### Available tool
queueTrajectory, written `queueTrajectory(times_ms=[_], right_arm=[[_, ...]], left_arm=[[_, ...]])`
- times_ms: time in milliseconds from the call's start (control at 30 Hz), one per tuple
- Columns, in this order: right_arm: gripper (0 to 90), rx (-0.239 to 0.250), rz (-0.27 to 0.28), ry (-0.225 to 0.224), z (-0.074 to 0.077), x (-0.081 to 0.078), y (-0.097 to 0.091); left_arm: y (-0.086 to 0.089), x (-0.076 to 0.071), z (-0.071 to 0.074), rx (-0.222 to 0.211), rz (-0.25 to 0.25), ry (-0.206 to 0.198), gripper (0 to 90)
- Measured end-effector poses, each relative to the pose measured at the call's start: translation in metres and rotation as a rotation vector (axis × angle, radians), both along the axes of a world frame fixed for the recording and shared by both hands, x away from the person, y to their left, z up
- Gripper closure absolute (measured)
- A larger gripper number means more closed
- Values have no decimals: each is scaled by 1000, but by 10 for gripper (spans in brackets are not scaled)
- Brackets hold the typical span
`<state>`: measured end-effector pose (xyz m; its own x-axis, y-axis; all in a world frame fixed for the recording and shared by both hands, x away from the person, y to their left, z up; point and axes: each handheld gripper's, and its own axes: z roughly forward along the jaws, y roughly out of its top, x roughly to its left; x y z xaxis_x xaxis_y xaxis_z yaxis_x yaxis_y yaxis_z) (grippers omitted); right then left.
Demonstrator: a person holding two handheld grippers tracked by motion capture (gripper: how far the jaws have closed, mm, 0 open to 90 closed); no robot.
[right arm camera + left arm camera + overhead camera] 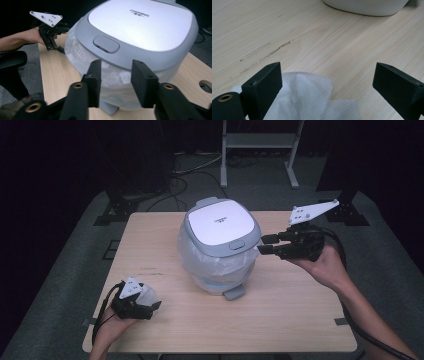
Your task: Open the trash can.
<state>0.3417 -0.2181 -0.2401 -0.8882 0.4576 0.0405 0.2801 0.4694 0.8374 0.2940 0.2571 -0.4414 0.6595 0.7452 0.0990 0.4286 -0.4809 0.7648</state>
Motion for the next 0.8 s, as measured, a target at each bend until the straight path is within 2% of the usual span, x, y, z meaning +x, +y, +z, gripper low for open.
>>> queueTrajectory(times_ms=[167,433,800], right_arm=[[692,-3,22,8,4,2,12],[805,-21,41,0,4,9,29],[851,-29,66,-2,2,18,49]], left_arm=[[2,1,-2,6,9,7,79],[7,0,-1,-8,28,3,79],[9,0,-1,-3,34,3,79]])
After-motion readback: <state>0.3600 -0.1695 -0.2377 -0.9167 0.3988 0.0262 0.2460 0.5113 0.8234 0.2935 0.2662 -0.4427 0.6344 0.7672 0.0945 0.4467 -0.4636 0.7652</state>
